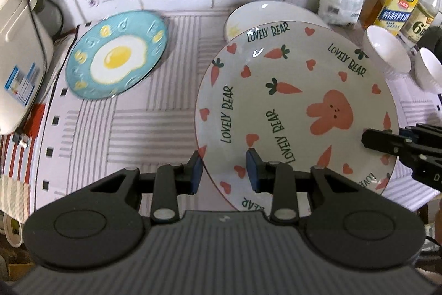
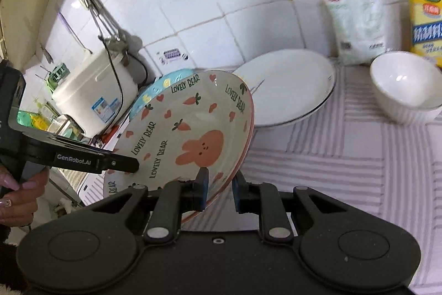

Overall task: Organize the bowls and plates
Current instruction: 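Carry the bunny plate onto the white sun plate and open the right gripper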

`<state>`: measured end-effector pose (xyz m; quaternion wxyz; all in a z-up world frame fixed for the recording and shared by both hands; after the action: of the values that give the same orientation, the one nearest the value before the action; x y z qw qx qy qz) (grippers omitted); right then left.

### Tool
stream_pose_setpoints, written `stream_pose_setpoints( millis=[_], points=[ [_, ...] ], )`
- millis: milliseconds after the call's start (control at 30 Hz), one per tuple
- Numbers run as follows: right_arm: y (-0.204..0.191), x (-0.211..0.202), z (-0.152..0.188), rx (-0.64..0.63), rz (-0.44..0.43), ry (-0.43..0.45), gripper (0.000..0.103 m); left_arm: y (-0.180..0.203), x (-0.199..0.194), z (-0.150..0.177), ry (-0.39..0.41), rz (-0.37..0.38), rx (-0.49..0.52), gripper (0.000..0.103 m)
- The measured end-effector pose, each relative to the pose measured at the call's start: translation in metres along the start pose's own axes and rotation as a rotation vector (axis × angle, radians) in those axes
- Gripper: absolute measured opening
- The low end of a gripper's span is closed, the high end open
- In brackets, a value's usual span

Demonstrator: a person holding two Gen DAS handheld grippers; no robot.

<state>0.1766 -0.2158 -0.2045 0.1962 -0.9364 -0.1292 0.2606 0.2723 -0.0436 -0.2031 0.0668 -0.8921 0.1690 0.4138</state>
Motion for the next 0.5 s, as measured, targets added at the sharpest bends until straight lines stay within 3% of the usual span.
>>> stream_pose_setpoints(
  millis=[167, 267, 500],
  points=[
    [0.031, -0.003, -0.013, 0.034, -0.01, 0.029, 0.023, 0.022, 0.016, -0.019, 0.001, -0.005, 0.013, 0.032],
    [0.042, -0.001, -0.018, -0.013, -0.019, 0.028, 0.024, 0.027, 0.032, -0.026, -0.01, 0.01, 0.043, 0.032],
    [0.067, 0.027, -0.032, -0.033, -0.019, 0.033, 0.024, 0.027, 0.066, -0.052, -0.032, -0.015, 0.026, 0.032]
  ],
)
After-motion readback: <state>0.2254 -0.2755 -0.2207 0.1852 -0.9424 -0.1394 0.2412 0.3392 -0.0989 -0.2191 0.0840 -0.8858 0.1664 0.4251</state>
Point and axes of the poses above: each gripper's, at about its wrist camera, not at the fingertips, and x roughly the way its jaws point, y to its right, z to its underside, the point moved 7 cm from there along x, roughly the way its jaws point, and after that the axes turned 13 degrees about y, right-handed, at the moved point
